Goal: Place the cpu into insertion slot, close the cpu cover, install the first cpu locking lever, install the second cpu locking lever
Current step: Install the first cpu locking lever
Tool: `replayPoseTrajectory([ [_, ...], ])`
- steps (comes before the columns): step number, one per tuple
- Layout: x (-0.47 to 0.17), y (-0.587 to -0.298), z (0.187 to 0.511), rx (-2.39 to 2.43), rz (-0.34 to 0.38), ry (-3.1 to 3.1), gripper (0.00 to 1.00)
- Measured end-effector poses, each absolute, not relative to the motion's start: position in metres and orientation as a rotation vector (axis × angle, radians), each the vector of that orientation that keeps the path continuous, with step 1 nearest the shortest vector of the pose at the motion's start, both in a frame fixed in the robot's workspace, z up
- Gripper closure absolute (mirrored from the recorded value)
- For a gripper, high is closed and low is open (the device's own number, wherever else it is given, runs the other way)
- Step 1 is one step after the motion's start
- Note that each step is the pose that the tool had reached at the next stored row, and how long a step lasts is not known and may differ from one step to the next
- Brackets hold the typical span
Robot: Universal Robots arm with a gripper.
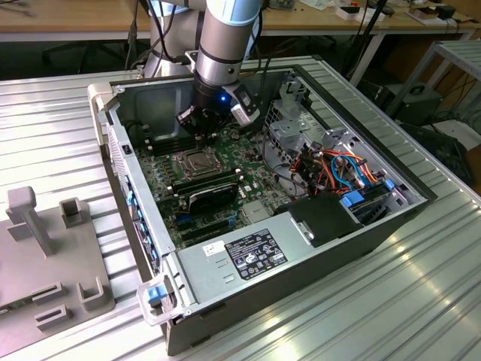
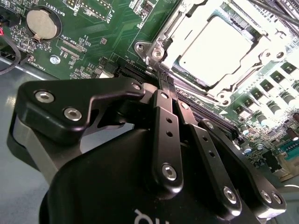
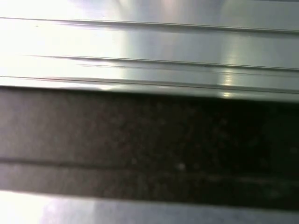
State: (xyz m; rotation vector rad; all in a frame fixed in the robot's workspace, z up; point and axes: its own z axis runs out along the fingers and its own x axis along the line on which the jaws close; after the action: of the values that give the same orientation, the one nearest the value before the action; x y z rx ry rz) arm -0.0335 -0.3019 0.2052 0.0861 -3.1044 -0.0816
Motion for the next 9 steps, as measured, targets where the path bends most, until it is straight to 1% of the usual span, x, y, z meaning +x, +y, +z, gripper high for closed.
replayPoseTrajectory([
  [9, -0.0324, -0.3054, 0.2050, 0.086, -0.082, -3.104, 0.89],
])
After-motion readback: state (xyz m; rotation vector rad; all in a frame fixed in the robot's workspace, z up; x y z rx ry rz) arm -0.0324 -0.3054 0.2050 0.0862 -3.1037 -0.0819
